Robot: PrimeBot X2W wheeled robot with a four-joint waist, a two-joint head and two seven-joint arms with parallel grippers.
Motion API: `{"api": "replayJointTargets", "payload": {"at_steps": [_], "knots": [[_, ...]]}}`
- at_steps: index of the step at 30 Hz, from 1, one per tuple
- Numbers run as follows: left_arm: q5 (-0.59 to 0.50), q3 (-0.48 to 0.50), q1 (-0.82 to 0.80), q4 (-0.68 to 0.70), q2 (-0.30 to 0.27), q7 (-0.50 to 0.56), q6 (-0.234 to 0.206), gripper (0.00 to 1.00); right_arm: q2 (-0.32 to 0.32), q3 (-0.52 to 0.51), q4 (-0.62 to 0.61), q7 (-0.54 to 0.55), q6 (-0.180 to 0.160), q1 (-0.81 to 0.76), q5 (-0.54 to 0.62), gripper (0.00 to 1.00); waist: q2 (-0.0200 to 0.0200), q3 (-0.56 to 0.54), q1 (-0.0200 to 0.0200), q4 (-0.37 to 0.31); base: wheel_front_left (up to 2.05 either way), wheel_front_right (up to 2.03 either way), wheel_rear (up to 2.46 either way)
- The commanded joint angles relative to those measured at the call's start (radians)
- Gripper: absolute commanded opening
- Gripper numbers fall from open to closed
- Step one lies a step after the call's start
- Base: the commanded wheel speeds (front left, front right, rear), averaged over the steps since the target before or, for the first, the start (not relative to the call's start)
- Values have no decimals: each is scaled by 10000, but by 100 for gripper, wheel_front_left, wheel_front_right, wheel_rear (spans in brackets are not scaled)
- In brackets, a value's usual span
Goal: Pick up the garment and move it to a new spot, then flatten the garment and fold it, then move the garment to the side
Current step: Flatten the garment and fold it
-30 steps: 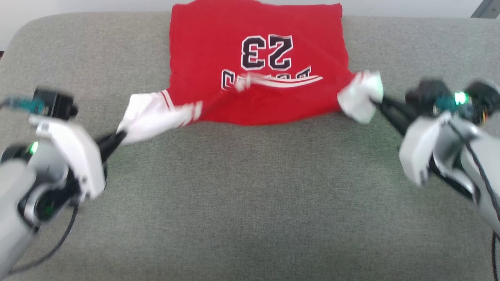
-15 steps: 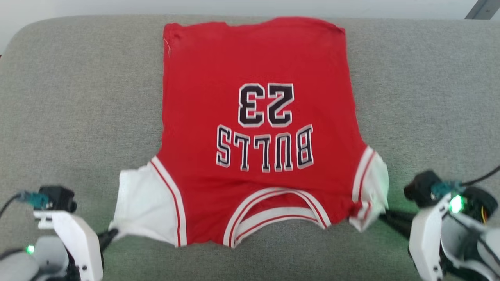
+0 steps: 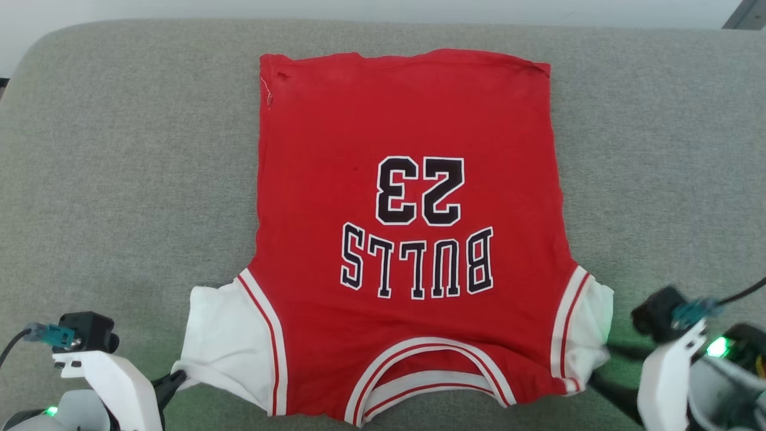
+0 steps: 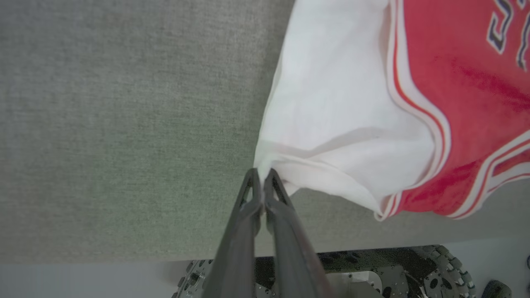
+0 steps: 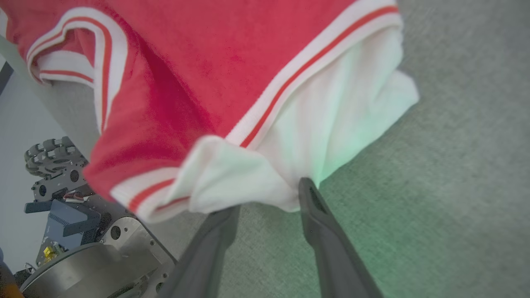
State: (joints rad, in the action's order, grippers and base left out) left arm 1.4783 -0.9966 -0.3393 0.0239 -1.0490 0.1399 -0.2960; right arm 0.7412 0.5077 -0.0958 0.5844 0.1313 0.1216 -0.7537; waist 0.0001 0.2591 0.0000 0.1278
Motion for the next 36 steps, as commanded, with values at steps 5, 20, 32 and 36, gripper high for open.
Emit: {"api": "replayJointTargets", "payload": {"at_steps": [5, 20, 32, 36], "knots": [[-363, 162, -171, 18, 266, -471, 274, 0, -375, -2017, -1872, 1469, -9, -303, 552, 100, -1, 142, 0, 159, 0, 0, 0], [-1191, -34, -1480, -373, 1552, -285, 880, 0, -3185, -4365, 27, 2484, -10, 4674, 3314, 100, -1, 1202, 0, 1258, 0, 0, 0], [-1588, -237, -2444, -1209, 2762, -133, 1648, 0, -3640, -4875, 6261, 3292, -8, 8839, 4719, 100, -1, 2218, 0, 2409, 0, 0, 0], [-1617, -317, -2633, -1582, 3189, -97, 1886, 0, -3769, -5137, 7748, 3952, -10, 9514, 5381, 100, -1, 2460, 0, 2720, 0, 0, 0]]}}
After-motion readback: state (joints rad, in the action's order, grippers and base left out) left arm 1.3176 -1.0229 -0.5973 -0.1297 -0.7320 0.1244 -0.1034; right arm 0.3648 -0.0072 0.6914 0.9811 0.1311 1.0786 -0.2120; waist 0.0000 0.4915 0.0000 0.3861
